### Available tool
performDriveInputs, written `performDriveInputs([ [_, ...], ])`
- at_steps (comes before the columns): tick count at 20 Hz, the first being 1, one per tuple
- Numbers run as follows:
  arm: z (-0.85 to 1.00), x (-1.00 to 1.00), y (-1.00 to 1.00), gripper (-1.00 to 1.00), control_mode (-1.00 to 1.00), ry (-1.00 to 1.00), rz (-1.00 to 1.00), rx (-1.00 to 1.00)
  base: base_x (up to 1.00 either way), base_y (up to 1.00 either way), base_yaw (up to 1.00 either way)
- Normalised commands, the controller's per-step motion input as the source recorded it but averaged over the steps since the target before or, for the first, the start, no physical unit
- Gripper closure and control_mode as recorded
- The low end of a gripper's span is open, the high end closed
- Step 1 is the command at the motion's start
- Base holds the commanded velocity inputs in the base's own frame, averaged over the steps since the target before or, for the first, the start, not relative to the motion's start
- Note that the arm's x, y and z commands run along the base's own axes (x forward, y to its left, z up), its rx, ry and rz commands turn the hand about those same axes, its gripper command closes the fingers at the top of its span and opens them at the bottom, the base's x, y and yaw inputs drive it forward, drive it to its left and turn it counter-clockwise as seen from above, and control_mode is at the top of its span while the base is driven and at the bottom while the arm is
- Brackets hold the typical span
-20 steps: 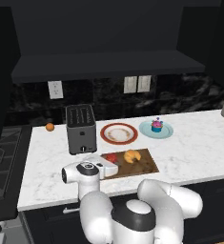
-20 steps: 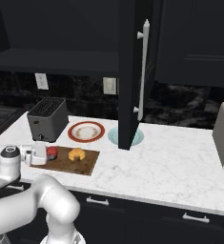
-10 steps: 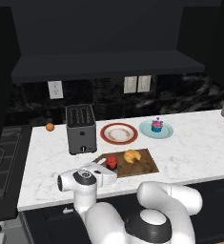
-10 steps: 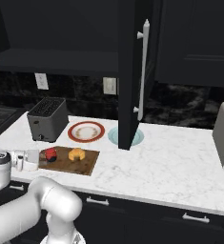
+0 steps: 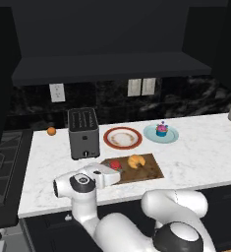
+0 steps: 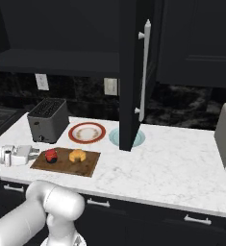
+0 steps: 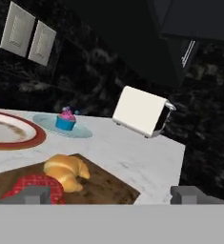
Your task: From the different types of pastries on the counter, select a croissant and place it on the cutting board. Then retrieve a jar of jam from the cabinet and place it alongside the croissant on the cutting board.
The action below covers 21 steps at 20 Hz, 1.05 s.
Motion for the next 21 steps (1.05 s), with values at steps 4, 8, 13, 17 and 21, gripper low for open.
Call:
performDriveInputs([
  [4,0.10,-0.34,-0.04,-1.00,-1.00,-0.11,0.00,-0.01,0.00,0.00,0.00],
  [8,0.94,-0.49,-0.44,-1.00,-1.00,-0.24,0.05,0.00,0.00,0.00,0.00],
  [13,1.00,-0.69,-0.64,-1.00,-1.00,-0.32,0.02,0.01,0.00,0.00,0.00],
  [17,0.25,-0.54,-0.24,-1.00,-1.00,-0.11,-0.03,0.04,0.00,0.00,0.00],
  [21,0.07,-0.67,-0.10,-1.00,-1.00,0.00,-0.12,0.00,0.00,0.00,0.00],
])
